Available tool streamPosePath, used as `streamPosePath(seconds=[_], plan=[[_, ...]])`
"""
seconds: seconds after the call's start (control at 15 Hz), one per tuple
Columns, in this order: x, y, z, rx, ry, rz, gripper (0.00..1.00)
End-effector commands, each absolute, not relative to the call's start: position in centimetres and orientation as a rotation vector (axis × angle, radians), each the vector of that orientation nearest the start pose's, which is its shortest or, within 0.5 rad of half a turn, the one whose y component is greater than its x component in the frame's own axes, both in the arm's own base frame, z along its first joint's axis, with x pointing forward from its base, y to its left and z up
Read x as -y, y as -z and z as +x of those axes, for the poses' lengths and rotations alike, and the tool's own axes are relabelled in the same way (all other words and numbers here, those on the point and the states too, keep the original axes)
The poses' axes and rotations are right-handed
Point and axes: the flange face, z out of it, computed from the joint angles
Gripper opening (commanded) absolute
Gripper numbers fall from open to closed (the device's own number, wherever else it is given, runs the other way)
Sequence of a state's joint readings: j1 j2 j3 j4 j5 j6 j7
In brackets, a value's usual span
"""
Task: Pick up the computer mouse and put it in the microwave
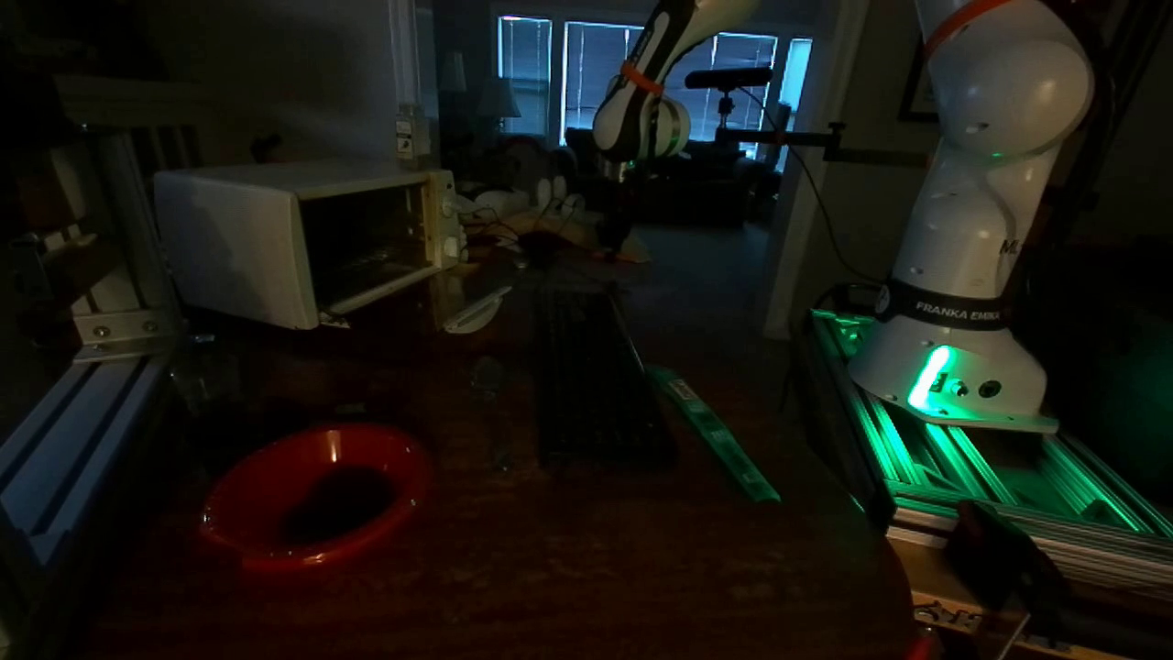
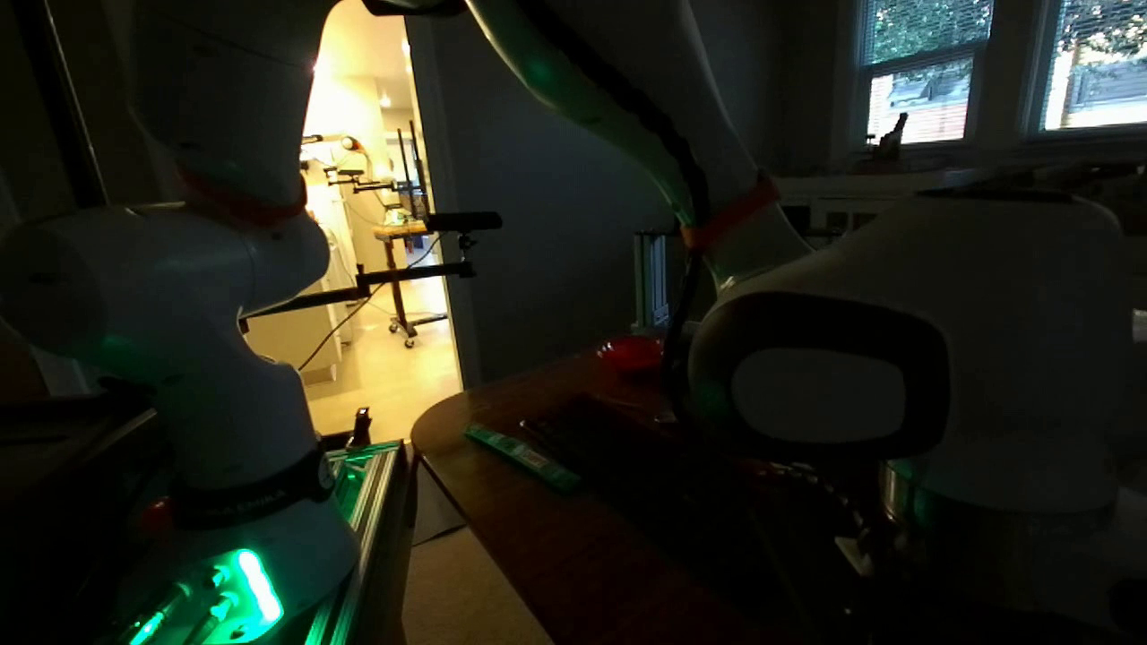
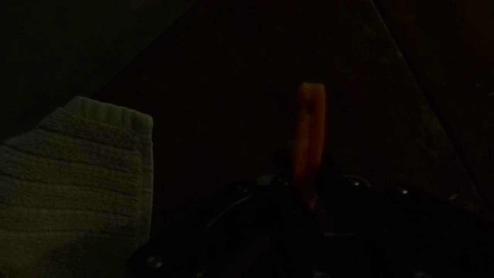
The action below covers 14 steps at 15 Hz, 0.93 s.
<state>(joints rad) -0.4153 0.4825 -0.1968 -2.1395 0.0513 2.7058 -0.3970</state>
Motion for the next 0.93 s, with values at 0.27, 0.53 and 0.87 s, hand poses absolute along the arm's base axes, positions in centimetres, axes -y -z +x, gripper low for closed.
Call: streamPosePath(seconds=[0.27, 0.53, 0.87], plan=[[31.6, -20.3, 46.8, -0.403, 0.130, -3.237, 0.05], [30.7, -21.8, 46.6, -0.408, 0.120, -3.246, 0.05], [29.4, -23.7, 46.3, -0.378, 0.105, -3.246, 0.05]])
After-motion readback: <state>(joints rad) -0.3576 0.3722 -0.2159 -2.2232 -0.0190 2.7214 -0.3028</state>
